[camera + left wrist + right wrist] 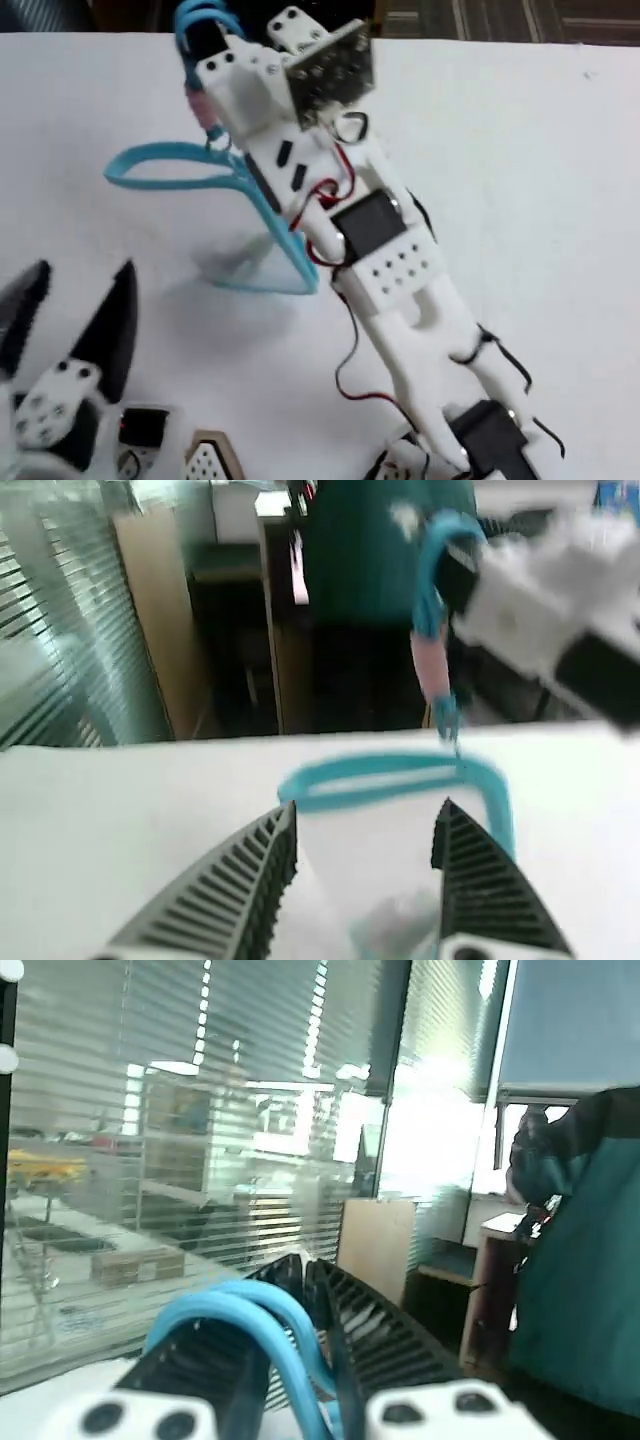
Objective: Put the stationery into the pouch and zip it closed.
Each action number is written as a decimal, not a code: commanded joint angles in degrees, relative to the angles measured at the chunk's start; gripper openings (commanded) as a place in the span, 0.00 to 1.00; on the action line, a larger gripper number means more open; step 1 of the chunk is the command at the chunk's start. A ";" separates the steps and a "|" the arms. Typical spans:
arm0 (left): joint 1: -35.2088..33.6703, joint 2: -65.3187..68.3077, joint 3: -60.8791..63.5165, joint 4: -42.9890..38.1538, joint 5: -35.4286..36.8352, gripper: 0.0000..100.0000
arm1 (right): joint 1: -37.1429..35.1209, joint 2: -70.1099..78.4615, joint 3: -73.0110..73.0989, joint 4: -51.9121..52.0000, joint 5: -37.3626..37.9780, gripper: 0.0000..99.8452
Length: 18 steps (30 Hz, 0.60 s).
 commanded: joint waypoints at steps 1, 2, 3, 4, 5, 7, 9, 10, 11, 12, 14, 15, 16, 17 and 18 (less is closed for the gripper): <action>4.70 -1.54 15.56 0.09 -8.88 0.23 | -2.15 0.66 -5.10 1.36 0.62 0.02; 4.97 -1.54 18.90 0.09 -10.11 0.23 | -2.77 0.84 -6.07 2.24 0.62 0.02; 4.53 -1.45 21.80 0.09 -10.81 0.23 | -3.56 0.66 -6.95 2.68 0.62 0.02; 4.18 -1.27 24.18 -0.35 -11.25 0.23 | -4.26 0.57 -7.91 2.86 0.62 0.02; 4.35 -1.27 26.55 -0.88 -11.52 0.24 | -4.79 0.57 -8.97 2.86 0.62 0.02; 4.18 -1.27 30.86 -4.75 -10.64 0.24 | -5.32 0.84 -11.16 2.86 0.62 0.02; 2.33 -1.63 34.29 -9.41 -6.95 0.22 | -5.32 1.01 -12.48 2.86 0.62 0.02; -0.04 -1.63 35.34 -11.43 -4.92 0.21 | -5.32 1.01 -12.84 2.86 0.62 0.02; -2.68 -1.63 36.40 -13.45 -3.25 0.20 | -5.32 0.92 -13.10 2.86 0.62 0.02; -5.05 -1.63 37.45 -15.56 -2.02 0.20 | -5.32 0.66 -13.10 2.86 0.62 0.02; -9.10 -1.63 40.09 -18.81 -1.76 0.20 | -5.14 0.48 -13.27 2.86 0.62 0.02; -10.59 -1.63 41.32 -19.96 -1.76 0.20 | -5.14 0.48 -13.36 2.86 0.62 0.02; -11.74 -1.63 42.46 -20.92 -1.85 0.20 | -5.14 0.48 -13.89 2.86 0.62 0.02; -12.53 -1.63 43.78 -21.71 -1.85 0.20 | -5.14 0.57 -14.42 2.86 0.62 0.02; -13.14 -1.63 45.10 -22.68 -1.85 0.20 | -5.14 0.66 -14.77 2.86 0.62 0.02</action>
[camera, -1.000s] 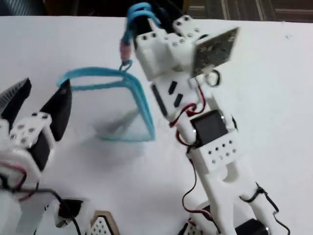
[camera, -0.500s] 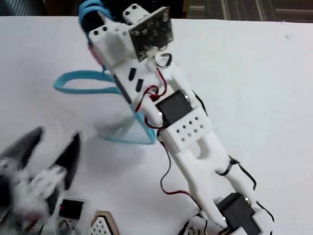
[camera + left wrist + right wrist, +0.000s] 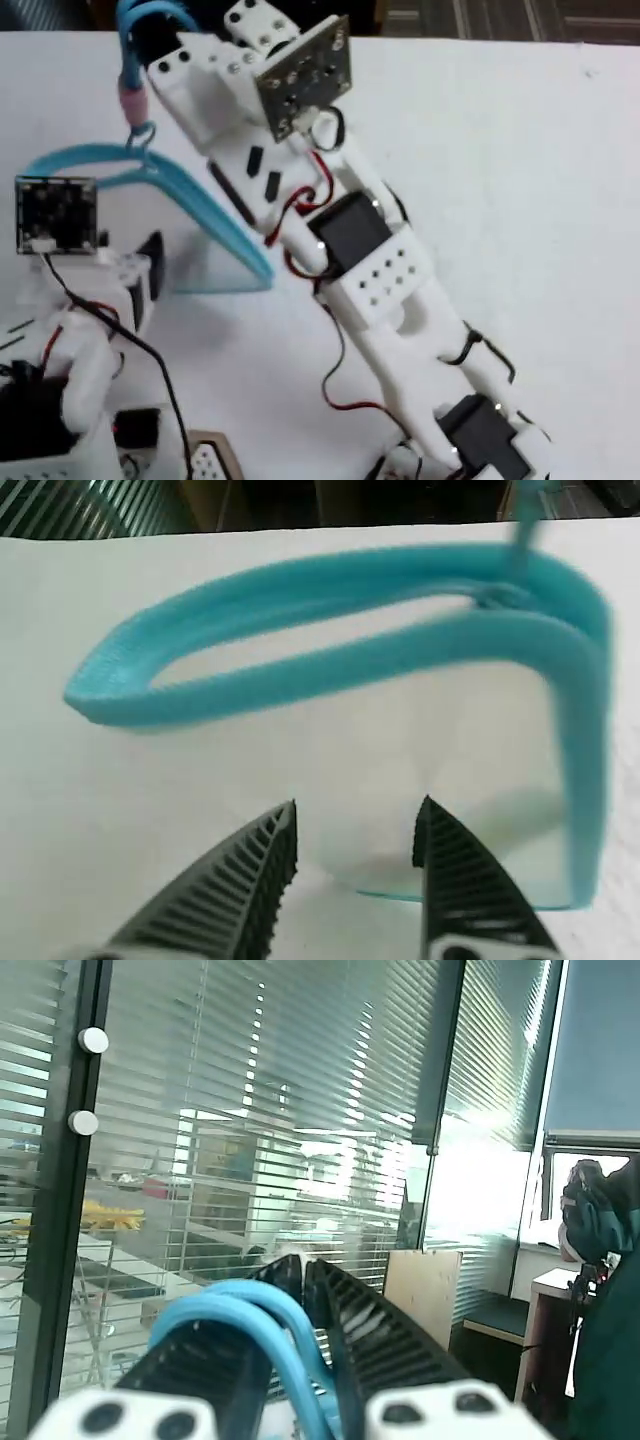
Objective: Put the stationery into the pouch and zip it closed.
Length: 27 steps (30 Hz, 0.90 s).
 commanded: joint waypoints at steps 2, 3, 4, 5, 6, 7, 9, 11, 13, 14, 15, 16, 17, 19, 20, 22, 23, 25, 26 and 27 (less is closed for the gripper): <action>-3.03 -0.48 4.66 -4.92 0.35 0.20 | -0.31 -0.84 -5.01 0.04 0.53 0.02; -3.21 -0.48 5.80 -5.54 -0.62 0.20 | -0.40 -1.01 -5.01 0.04 0.53 0.02; -3.91 -0.57 6.42 -5.63 -3.52 0.20 | -0.40 -1.19 -5.01 0.04 0.53 0.02; -5.23 -0.57 6.68 -5.63 -6.77 0.20 | -0.31 -1.54 -5.01 0.13 0.62 0.02; -6.90 -0.57 6.68 -5.71 -9.23 0.20 | -0.13 -2.24 -5.01 0.66 0.62 0.02; -8.66 -0.57 6.42 -6.33 -9.85 0.20 | -0.04 -2.68 -5.01 1.71 0.62 0.02; -11.38 -0.75 6.15 -8.35 -8.09 0.20 | -0.04 -3.56 -5.01 4.18 0.62 0.02; -12.35 -1.54 6.86 -10.37 -5.01 0.20 | -0.31 -3.82 -5.01 5.23 0.62 0.02; -11.12 -2.07 8.00 -11.43 -2.55 0.22 | -0.31 -3.47 -4.40 5.49 0.62 0.02; -9.89 -2.24 8.35 -11.52 -1.58 0.23 | -0.13 -3.21 -3.60 6.02 0.62 0.02; -8.66 -2.33 8.62 -11.52 -0.53 0.24 | -0.13 -3.30 -2.81 6.81 0.53 0.02; -7.52 -2.33 8.62 -11.43 0.35 0.25 | -0.13 -3.47 -1.85 7.87 0.35 0.02; -6.55 -2.33 8.62 -11.43 1.32 0.25 | -0.13 -3.65 -1.14 8.66 0.18 0.02; -4.79 -2.33 8.44 -11.43 2.64 0.25 | -0.40 -4.18 -0.18 8.92 0.09 0.02; -4.18 -2.33 8.26 -11.16 3.08 0.25 | -0.48 -4.18 -0.18 8.92 0.09 0.02; -3.38 -2.33 8.18 -10.90 4.40 0.25 | -1.36 -4.09 -0.18 8.92 0.09 0.02; -3.30 -2.33 8.18 -10.90 4.84 0.25 | -1.54 -4.00 0.00 8.92 0.09 0.02; -3.21 -2.33 8.18 -10.55 5.01 0.27 | -2.07 -4.00 0.00 8.92 0.09 0.02; -3.21 -2.33 8.09 -10.02 5.01 0.28 | -2.51 -4.00 0.09 8.92 0.09 0.02; -3.21 -2.15 8.00 -9.85 5.01 0.29 | -2.68 -4.00 0.09 8.92 0.00 0.02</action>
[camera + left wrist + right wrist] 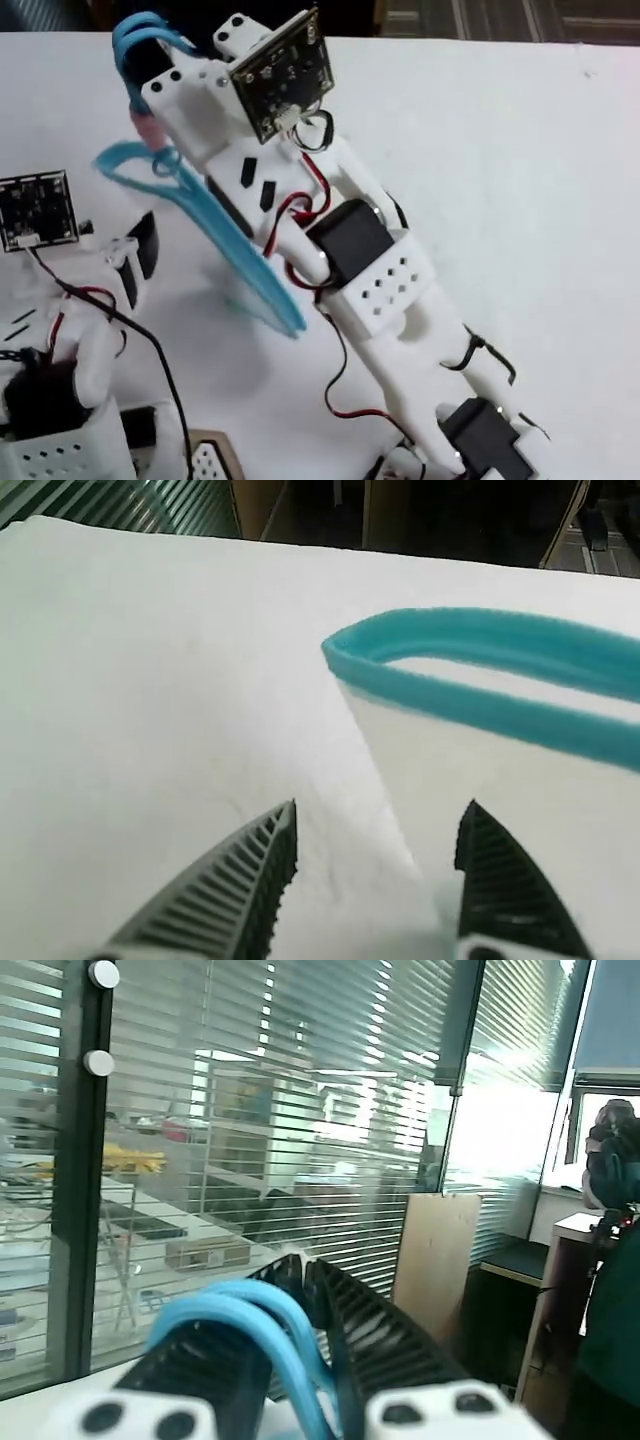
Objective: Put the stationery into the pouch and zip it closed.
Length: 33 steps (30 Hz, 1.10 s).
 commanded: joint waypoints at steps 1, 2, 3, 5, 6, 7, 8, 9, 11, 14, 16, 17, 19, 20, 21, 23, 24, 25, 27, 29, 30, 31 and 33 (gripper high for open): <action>0.57 -0.13 -0.97 0.35 0.44 0.29 | -0.92 -3.03 -0.44 0.04 -0.44 0.02; 0.57 -0.13 -1.05 0.26 0.44 0.30 | -0.92 -3.03 -0.62 -0.04 -1.58 0.02; 0.57 -0.13 -1.14 0.18 0.44 0.30 | -0.92 -2.95 -0.62 -0.48 -2.46 0.02; 0.57 -0.13 -2.55 0.18 0.44 0.30 | -0.92 -2.86 -0.35 -0.75 -2.99 0.02; 0.57 -0.13 -3.60 0.44 0.44 0.30 | -0.92 -2.86 -0.26 -0.75 -3.16 0.02; 0.57 -0.13 -4.84 0.62 0.44 0.30 | -0.92 -2.59 -0.26 -0.75 -3.16 0.02; 0.57 -0.13 -6.15 1.05 0.44 0.30 | -0.84 -1.98 -0.44 -0.75 -3.16 0.02; 0.57 -0.13 -7.65 1.67 0.44 0.30 | -0.75 -1.36 -0.70 -0.75 -3.16 0.02; 0.57 -0.13 -11.16 4.04 0.44 0.30 | -0.75 -0.40 -0.79 -1.63 -3.16 0.02; 0.57 -0.13 -18.81 9.14 0.44 0.30 | -0.84 0.66 -0.70 -3.56 -3.16 0.02; 0.22 -0.48 -25.05 13.10 0.18 0.30 | -0.92 1.10 -0.70 -4.35 -3.16 0.02; 0.22 -0.57 -29.10 15.74 0.09 0.30 | -0.84 1.27 -0.70 -4.62 -3.08 0.02; 0.31 -1.10 -38.07 21.36 0.09 0.30 | -0.66 1.45 -0.70 -4.70 -2.99 0.02; 0.48 -1.36 -42.29 23.56 0.09 0.30 | -0.31 1.45 -0.70 -4.70 -2.99 0.02; 0.57 -1.54 -46.15 25.23 0.35 0.30 | -0.22 1.45 -0.70 -4.70 -3.08 0.02; 0.57 -1.54 -51.69 28.13 0.62 0.30 | -0.22 1.45 -0.70 -4.70 -3.08 0.02; 0.66 -1.63 -52.48 29.27 1.76 0.30 | -0.22 1.45 -0.70 -4.70 -3.08 0.02; 0.66 -1.71 -52.04 29.71 2.99 0.30 | -0.22 1.45 -0.70 -4.70 -3.08 0.02; 1.63 -1.71 -48.70 29.63 4.57 0.30 | -0.22 1.45 -0.70 -4.70 -3.16 0.02; 4.88 -1.71 -44.40 29.63 7.03 0.31 | -0.31 1.45 -0.70 -4.70 -3.16 0.02; 6.90 -1.71 -42.29 29.36 10.02 0.32 | -0.31 1.45 -0.70 -4.70 -3.16 0.02; 9.19 -1.71 -40.35 28.84 13.63 0.32 | -0.31 1.45 -0.70 -4.70 -3.16 0.02; 13.67 -1.71 -36.92 27.60 18.64 0.32 | -0.31 1.45 -0.70 -4.70 -3.16 0.02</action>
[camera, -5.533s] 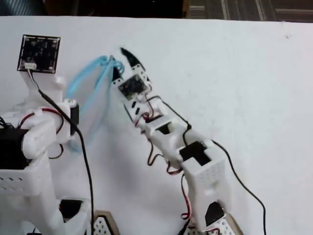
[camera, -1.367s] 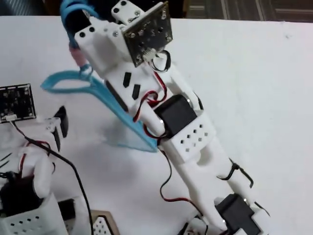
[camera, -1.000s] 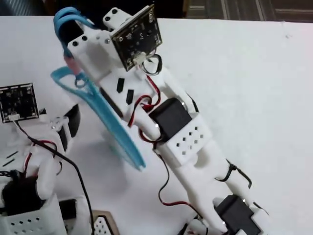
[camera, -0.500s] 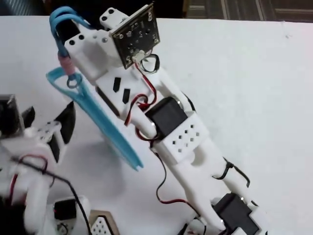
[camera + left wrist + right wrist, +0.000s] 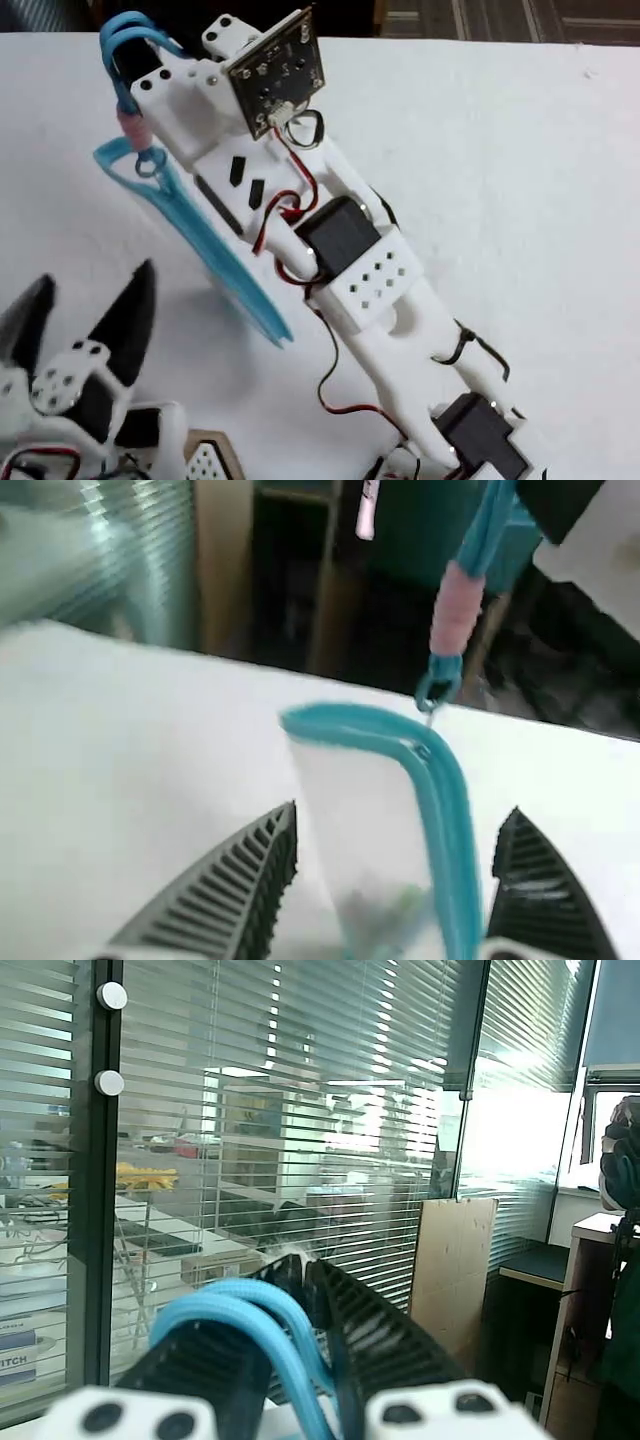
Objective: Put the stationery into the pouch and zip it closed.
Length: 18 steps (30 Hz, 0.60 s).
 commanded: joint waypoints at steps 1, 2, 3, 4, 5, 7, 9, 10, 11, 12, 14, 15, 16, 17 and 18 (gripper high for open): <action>7.25 0.31 5.71 -2.55 7.82 0.32 | 0.22 -0.48 -0.70 -1.63 -0.53 0.02; 8.48 0.31 7.65 -3.87 9.14 0.32 | 0.22 -0.57 -0.70 -1.63 -0.53 0.02; 9.01 0.22 9.76 -5.36 10.90 0.32 | 0.22 -0.66 -0.70 -1.63 -0.53 0.02; 8.84 0.22 11.87 -7.12 12.13 0.32 | 0.22 -0.75 -0.70 -1.63 -0.53 0.02; 8.22 0.22 14.07 -9.05 13.01 0.32 | 0.31 -0.84 -0.70 -1.63 -0.53 0.02; 6.90 0.22 17.85 -13.27 13.36 0.32 | 0.31 -0.84 -0.70 -1.63 -0.53 0.02; 6.55 0.48 21.27 -17.32 13.54 0.32 | 0.40 -0.84 -0.70 -1.63 -0.53 0.02; 6.55 0.48 23.21 -19.25 13.45 0.32 | 0.40 -0.84 -0.70 -1.63 -0.53 0.02; 6.73 0.48 24.79 -20.57 13.45 0.32 | 0.31 -0.84 -0.70 -1.63 -0.53 0.02; 6.81 0.48 26.02 -21.80 13.36 0.32 | 0.22 -0.84 -0.70 -1.63 -0.53 0.02; 6.90 0.48 28.22 -24.18 13.54 0.32 | 0.22 -0.84 -0.70 -1.63 -0.62 0.02; 6.90 0.48 28.92 -25.14 13.36 0.31 | 0.22 -0.84 -0.70 -1.71 -0.62 0.02; 6.90 0.48 29.54 -25.85 13.36 0.30 | 0.22 -0.84 -0.70 -1.71 -0.62 0.02; 6.90 0.48 30.24 -26.55 13.36 0.30 | 0.22 -0.84 -0.70 -1.71 -0.62 0.02; 6.90 0.48 30.86 -27.25 13.36 0.30 | 0.22 -0.84 -0.70 -1.71 -0.62 0.02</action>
